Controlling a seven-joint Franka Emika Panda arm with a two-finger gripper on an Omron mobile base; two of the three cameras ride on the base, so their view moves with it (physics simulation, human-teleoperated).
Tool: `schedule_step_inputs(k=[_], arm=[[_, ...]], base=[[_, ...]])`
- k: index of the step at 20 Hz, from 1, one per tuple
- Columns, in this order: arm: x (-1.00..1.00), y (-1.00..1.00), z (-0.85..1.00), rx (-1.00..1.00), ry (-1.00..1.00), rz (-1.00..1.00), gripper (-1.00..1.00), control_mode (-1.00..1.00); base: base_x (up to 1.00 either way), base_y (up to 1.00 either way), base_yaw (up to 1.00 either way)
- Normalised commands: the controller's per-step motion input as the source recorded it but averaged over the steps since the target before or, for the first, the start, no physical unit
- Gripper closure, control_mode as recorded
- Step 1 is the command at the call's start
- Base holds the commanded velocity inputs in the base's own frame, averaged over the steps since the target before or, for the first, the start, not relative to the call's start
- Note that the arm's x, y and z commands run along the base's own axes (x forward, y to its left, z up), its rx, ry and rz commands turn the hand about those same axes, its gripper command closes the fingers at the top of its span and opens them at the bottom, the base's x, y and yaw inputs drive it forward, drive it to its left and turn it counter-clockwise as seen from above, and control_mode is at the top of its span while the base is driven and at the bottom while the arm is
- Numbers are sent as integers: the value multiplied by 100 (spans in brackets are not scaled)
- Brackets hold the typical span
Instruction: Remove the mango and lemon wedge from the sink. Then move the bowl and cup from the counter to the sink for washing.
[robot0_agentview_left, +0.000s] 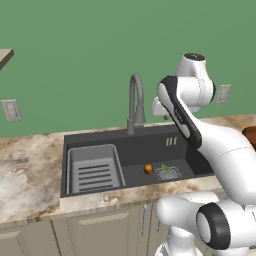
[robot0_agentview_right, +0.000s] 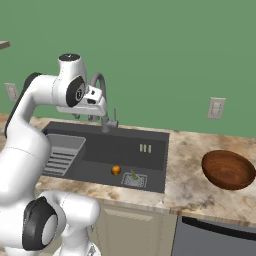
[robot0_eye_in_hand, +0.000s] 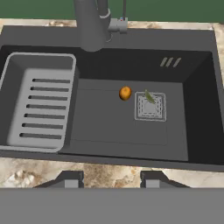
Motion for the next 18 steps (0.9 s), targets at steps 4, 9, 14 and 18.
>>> schedule_step_inputs(k=[4,9,14,18], arm=[[0,0,0,0,0,0,-100,-100],[-6,-4,-7,-4,-2,0,-100,-100],[-12,-16,-10,-1,-7,0,-100,-100],[-10,-23,-13,2,-3,0,-100,-100]], base=[[0,0,0],[0,0,0],[0,0,0],[0,0,0]])
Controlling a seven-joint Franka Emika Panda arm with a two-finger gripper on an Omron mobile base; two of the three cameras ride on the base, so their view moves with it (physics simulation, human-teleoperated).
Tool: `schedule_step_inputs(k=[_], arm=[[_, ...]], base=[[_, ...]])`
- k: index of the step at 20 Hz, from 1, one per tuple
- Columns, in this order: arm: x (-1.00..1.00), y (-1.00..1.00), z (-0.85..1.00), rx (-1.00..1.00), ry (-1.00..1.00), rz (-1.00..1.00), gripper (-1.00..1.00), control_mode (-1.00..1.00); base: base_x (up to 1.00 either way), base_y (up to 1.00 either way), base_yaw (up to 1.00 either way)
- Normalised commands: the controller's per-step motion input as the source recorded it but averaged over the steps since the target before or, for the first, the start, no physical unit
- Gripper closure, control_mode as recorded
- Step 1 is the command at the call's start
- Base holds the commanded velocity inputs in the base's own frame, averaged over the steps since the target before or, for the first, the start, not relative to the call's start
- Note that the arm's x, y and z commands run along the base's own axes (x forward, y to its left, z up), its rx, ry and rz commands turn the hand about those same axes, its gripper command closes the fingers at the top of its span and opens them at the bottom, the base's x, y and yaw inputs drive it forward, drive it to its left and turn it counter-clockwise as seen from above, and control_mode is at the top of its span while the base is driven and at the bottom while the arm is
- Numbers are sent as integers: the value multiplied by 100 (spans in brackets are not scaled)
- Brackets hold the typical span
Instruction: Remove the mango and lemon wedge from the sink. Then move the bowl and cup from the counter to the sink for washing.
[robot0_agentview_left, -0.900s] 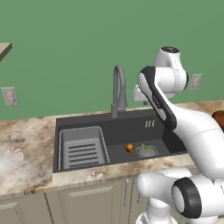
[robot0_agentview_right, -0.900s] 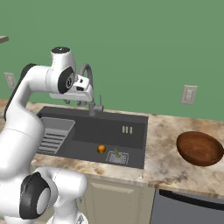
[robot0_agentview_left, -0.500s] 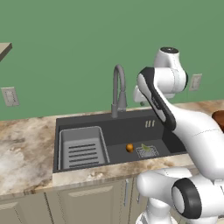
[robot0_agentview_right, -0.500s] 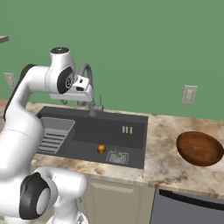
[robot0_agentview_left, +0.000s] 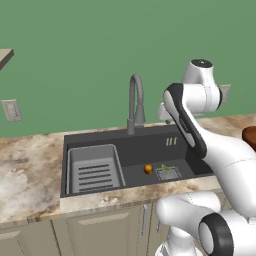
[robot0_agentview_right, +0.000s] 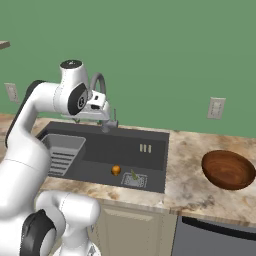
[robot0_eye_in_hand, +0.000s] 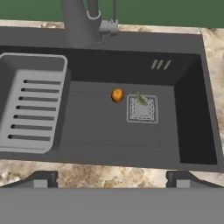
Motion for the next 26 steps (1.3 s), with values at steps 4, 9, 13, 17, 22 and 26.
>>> schedule_step_inputs(k=[4,9,13,17,22,26], arm=[[-10,-19,-13,0,-4,0,-100,-100],[-5,-18,-9,1,0,0,-100,-100],[0,-18,-4,1,4,0,-100,-100],[0,-17,-9,0,1,1,-100,-100],[0,-14,-8,1,0,5,-100,-100],[0,-19,-16,8,1,9,-100,-100]], base=[[0,0,0],[0,0,0],[0,0,0],[0,0,0],[0,0,0],[0,0,0]])
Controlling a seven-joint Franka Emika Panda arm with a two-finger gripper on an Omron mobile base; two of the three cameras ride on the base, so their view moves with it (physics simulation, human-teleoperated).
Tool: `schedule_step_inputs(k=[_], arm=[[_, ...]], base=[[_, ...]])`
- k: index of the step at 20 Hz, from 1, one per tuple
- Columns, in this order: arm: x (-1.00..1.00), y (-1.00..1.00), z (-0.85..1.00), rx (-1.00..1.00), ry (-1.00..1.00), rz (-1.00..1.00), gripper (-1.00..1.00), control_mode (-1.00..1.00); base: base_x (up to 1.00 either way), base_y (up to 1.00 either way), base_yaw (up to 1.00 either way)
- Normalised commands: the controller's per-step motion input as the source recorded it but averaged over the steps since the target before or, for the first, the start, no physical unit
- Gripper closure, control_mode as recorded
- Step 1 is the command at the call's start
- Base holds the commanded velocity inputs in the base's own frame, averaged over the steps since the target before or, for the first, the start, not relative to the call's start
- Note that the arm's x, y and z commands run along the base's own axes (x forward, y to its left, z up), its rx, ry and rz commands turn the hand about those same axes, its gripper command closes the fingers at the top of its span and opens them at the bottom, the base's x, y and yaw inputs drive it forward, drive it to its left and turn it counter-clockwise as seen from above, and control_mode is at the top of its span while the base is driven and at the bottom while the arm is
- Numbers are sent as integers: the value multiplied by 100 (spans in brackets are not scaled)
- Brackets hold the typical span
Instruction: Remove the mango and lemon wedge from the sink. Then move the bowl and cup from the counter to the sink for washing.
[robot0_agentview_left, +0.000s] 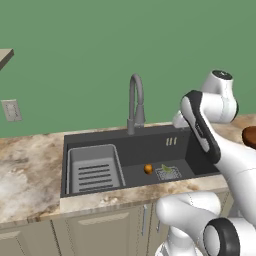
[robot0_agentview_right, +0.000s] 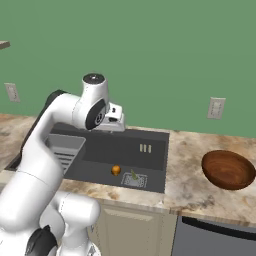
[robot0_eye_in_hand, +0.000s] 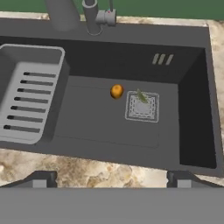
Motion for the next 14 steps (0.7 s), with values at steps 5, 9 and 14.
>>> schedule_step_inputs(k=[5,9,14], arm=[[0,-18,-18,11,0,17,-100,-100],[0,-15,-16,7,0,21,-100,-100],[1,-14,-15,0,0,22,-100,-100]], base=[[0,0,0],[0,0,0],[0,0,0]])
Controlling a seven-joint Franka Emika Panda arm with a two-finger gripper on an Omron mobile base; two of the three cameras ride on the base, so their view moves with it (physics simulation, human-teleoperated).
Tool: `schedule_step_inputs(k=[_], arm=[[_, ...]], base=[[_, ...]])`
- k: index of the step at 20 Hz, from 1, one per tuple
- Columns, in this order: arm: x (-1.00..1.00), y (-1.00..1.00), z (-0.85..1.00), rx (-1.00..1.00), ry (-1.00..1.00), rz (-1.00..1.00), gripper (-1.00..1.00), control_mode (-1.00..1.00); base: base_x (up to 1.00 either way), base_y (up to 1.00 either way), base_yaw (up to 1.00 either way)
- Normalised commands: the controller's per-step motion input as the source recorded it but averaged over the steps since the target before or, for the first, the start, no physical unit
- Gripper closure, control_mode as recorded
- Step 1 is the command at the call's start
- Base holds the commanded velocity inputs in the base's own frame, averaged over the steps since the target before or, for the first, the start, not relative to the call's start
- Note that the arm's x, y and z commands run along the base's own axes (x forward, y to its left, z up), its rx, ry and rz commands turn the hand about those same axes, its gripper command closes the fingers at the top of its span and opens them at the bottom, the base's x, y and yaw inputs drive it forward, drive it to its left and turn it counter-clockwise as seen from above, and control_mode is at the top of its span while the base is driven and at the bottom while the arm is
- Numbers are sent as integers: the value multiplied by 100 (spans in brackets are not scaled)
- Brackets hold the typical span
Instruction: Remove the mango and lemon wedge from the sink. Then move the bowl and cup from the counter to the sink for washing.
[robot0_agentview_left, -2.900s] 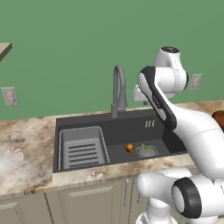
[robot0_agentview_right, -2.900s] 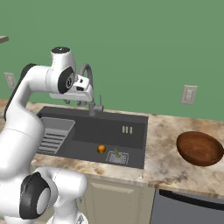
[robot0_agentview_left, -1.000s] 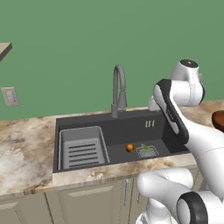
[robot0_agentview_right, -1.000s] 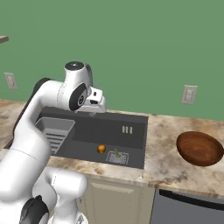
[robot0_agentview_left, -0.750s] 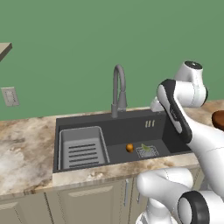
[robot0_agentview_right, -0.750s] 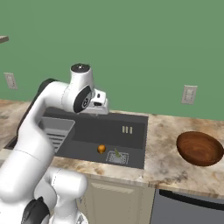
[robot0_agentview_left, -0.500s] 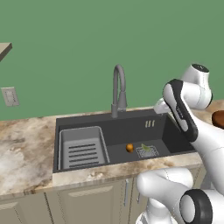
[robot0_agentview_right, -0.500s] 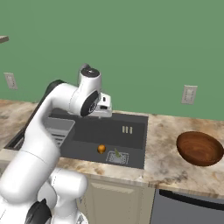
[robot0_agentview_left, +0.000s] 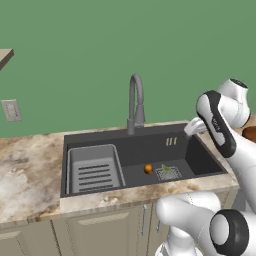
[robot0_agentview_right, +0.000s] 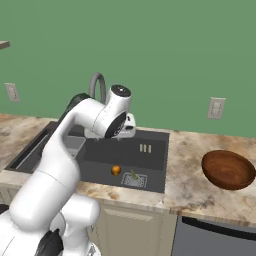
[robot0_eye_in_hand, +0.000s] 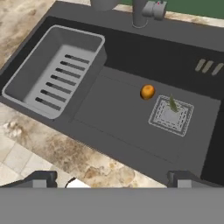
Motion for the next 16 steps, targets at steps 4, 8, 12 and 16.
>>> schedule_step_inputs(k=[4,8,12,16], arm=[[14,-10,-21,-6,0,13,-100,-100],[21,-8,-27,-3,0,7,-100,-100],[23,0,-27,1,1,0,-100,-100],[20,0,-27,7,0,0,-100,-100]], base=[[0,0,0],[0,0,0],[0,0,0],[0,0,0]])
